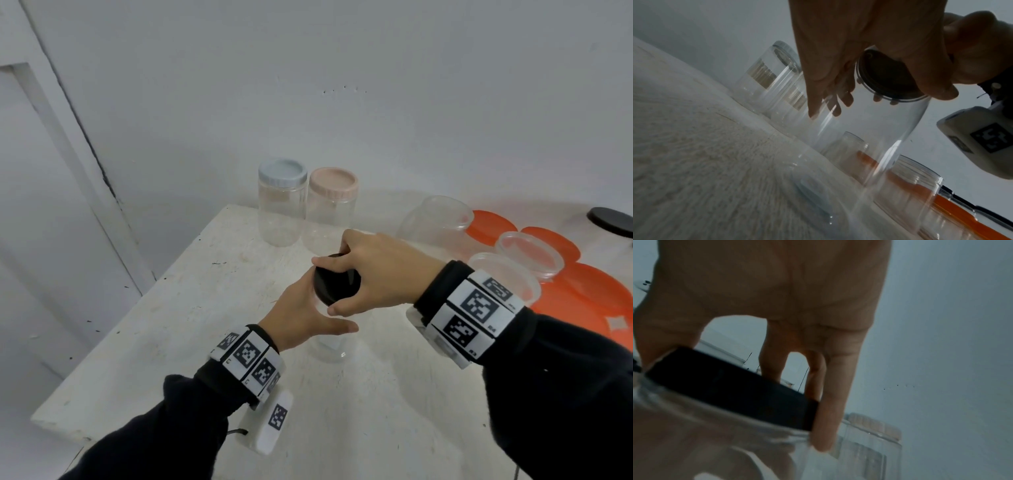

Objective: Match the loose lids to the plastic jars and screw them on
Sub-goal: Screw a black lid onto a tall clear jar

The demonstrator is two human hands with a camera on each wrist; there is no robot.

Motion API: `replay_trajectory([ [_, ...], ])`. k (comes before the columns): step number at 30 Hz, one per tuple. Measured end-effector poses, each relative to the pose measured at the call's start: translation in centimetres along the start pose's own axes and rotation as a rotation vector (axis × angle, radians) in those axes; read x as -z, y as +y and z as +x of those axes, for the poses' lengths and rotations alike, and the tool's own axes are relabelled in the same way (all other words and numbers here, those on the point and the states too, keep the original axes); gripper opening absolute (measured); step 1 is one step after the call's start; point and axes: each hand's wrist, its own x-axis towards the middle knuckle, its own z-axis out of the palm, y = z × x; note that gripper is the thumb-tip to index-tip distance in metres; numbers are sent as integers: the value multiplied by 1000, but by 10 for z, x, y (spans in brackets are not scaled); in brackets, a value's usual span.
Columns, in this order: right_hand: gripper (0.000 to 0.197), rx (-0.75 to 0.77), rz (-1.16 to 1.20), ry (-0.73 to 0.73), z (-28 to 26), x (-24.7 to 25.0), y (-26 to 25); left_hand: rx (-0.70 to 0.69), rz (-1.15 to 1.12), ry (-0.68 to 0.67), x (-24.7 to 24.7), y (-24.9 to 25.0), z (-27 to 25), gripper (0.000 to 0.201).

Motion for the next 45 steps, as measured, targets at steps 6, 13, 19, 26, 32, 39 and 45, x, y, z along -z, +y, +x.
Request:
replay_trajectory([
  [6, 69, -17, 6, -11, -28, -7, 17, -3, -91, -110, -27, 3, -3, 95],
  [13, 67, -78, 105, -21, -109, -20, 62, -17, -94, -269, -96, 24, 0, 88],
  [19, 67, -153, 122, -37, -191, -31, 95, -49, -18, -417, -156, 47, 11, 83],
  [26, 71, -272, 114, -26, -280, -49, 128, -284, 155, -350, -213, 81, 25, 52],
  [32, 77, -492, 38, -28, -345, -63, 169, -528, 375, -212, -261, 86, 50, 35],
  [39, 93, -680, -71, -51, -388, -81, 213, -625, 680, -199, -297, 77, 78, 57],
  [45, 88, -768, -31, -1, -402, -91, 238, -478, 845, -199, -317, 73, 90, 61],
])
